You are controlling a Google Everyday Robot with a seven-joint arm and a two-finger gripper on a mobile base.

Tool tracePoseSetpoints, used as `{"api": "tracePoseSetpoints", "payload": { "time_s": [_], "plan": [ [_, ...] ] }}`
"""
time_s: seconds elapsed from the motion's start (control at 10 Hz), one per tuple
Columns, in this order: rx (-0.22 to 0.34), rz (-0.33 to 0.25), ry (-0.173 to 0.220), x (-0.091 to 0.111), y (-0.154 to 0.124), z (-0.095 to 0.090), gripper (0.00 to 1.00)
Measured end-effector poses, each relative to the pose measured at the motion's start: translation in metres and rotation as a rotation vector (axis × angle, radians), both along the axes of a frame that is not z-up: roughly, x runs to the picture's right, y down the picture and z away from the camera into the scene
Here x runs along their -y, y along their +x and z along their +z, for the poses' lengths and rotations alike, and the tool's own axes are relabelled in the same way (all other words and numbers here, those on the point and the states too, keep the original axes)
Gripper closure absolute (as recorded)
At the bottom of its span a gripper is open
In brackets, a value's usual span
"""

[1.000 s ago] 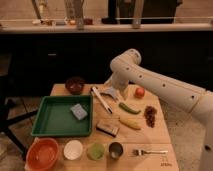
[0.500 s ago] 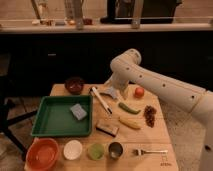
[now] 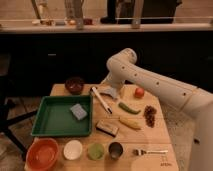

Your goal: Stack bowls on top of each other

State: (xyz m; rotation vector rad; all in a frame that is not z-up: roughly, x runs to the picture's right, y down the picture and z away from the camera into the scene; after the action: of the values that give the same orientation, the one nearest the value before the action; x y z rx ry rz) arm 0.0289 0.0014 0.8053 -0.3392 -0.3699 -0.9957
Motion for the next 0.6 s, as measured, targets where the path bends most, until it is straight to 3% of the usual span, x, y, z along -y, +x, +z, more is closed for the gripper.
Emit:
{"api": "tracePoseSetpoints", "payload": {
  "time_s": [0.2, 0.6],
  "plan": [
    [0.036, -0.035, 0.011, 0.016, -0.035, 0.024, 0.20],
    [0.091, -0.072, 0.010, 0.030, -0.069, 0.050, 0.20]
  ]
}}
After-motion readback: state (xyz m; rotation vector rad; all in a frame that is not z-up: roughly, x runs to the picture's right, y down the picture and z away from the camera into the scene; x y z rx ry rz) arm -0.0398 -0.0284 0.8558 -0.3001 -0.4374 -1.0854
